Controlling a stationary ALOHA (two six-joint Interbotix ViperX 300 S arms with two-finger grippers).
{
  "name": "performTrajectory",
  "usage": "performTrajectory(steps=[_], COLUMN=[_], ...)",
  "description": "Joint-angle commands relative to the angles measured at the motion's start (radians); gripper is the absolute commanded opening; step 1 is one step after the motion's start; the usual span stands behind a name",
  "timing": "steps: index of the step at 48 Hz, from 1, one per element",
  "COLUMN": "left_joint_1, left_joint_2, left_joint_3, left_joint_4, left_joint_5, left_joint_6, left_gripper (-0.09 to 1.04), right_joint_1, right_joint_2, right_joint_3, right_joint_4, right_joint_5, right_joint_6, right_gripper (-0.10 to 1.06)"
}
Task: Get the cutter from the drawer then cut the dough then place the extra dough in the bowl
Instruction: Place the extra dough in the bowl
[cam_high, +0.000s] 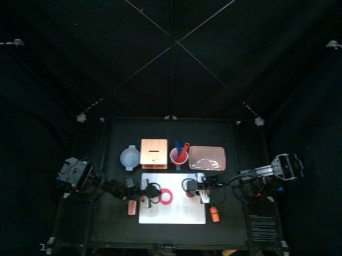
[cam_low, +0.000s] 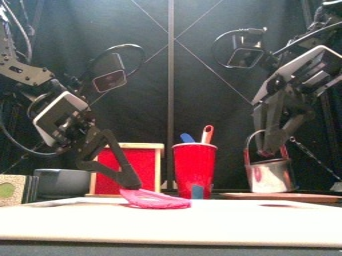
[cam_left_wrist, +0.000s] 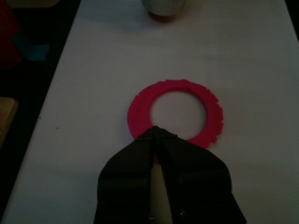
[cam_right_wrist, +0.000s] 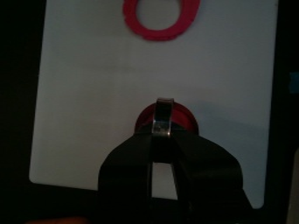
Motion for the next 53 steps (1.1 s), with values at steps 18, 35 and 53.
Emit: performTrajectory(steps=[18, 35, 53], left_joint_1=[0.034, 0.043, 0.100], left_joint_2=[-0.034, -0.005, 0.060], left_joint_3=[-0.021, -0.038, -0.106], left_joint_4=[0.003, 0.003, -0.035], left_joint_5=[-0.003, 0.035, 0.186], left_joint_6=[0.141, 0.186, 0.186], left_gripper=[0.55, 0.80, 0.76], right_joint_1=[-0.006, -0.006, -0.006], right_joint_2=[-0.014, 0.012, 0.043], right_joint_3=[-0.066, -0.104, -0.124], right_joint_4=[0.035, 0.035, 0.040], right_joint_5=[-0.006, -0.012, -0.014], right_joint_6=[-0.002, -0.002, 0.000], right_gripper=[0.92, 0.92, 0.92])
